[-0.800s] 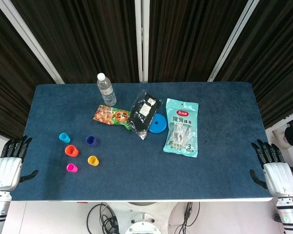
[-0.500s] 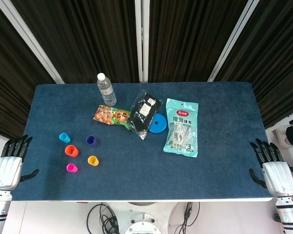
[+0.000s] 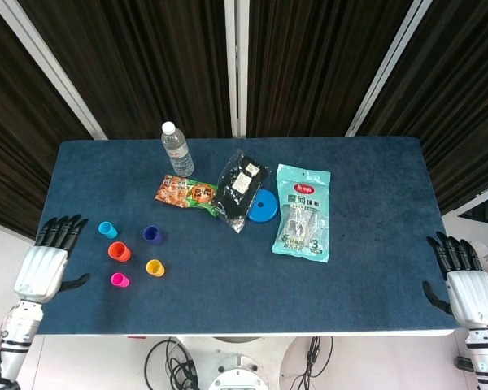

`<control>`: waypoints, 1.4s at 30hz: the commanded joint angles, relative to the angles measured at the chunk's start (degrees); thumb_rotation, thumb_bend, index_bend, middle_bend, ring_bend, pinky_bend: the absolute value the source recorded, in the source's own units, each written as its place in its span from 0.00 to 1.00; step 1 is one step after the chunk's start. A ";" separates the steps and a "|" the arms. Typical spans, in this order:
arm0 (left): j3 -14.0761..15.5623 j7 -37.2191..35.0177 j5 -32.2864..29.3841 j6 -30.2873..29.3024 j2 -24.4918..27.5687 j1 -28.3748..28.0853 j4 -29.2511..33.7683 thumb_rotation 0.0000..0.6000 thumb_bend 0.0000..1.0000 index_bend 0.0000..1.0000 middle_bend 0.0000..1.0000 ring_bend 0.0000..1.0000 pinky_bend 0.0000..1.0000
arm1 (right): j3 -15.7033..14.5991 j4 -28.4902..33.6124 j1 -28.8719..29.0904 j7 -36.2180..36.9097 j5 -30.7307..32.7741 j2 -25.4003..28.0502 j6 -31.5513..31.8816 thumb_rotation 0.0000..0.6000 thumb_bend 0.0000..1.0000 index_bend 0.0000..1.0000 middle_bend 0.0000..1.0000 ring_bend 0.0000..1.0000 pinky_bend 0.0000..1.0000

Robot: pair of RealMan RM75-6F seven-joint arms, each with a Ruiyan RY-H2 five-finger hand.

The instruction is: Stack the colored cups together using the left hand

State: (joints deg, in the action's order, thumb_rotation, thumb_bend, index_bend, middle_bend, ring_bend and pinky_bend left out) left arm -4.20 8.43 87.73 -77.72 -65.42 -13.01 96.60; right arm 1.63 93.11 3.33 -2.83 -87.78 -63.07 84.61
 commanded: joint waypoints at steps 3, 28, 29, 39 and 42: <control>-4.99 4.92 -5.50 9.93 1.17 -8.20 6.22 1.00 0.12 0.05 0.04 0.00 0.00 | 0.00 0.94 0.12 -0.44 -0.92 0.56 0.45 1.00 0.31 0.00 0.00 0.00 0.00; -5.11 10.21 -24.28 25.23 -12.58 -21.56 -8.78 1.00 0.18 0.13 0.20 0.24 0.00 | 0.13 2.12 -1.68 1.74 -0.56 1.92 2.81 1.00 0.33 0.00 0.00 0.00 0.00; -4.89 9.67 -23.84 25.45 -13.29 -21.81 -10.00 1.00 0.20 0.14 0.22 0.25 0.00 | 0.14 2.19 -1.65 1.59 -0.63 1.90 2.79 1.00 0.33 0.00 0.00 0.00 0.00; -3.12 8.13 -20.98 26.10 -16.45 -23.20 -15.95 1.00 0.21 0.18 0.25 0.33 0.00 | 0.21 1.91 -1.05 1.73 -1.13 1.74 2.00 1.00 0.33 0.00 0.00 0.00 0.00; -2.82 6.66 -19.97 25.78 -17.89 -23.26 -18.07 1.00 0.21 0.22 0.29 0.39 0.01 | 0.24 1.49 -0.98 1.95 -0.76 1.40 1.63 1.00 0.33 0.00 0.00 0.00 0.00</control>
State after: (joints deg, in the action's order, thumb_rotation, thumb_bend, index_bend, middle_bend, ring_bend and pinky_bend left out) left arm -7.28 15.77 67.22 -51.80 -82.63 -36.15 79.36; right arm 1.86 94.67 2.33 -0.94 -88.62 -61.60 86.31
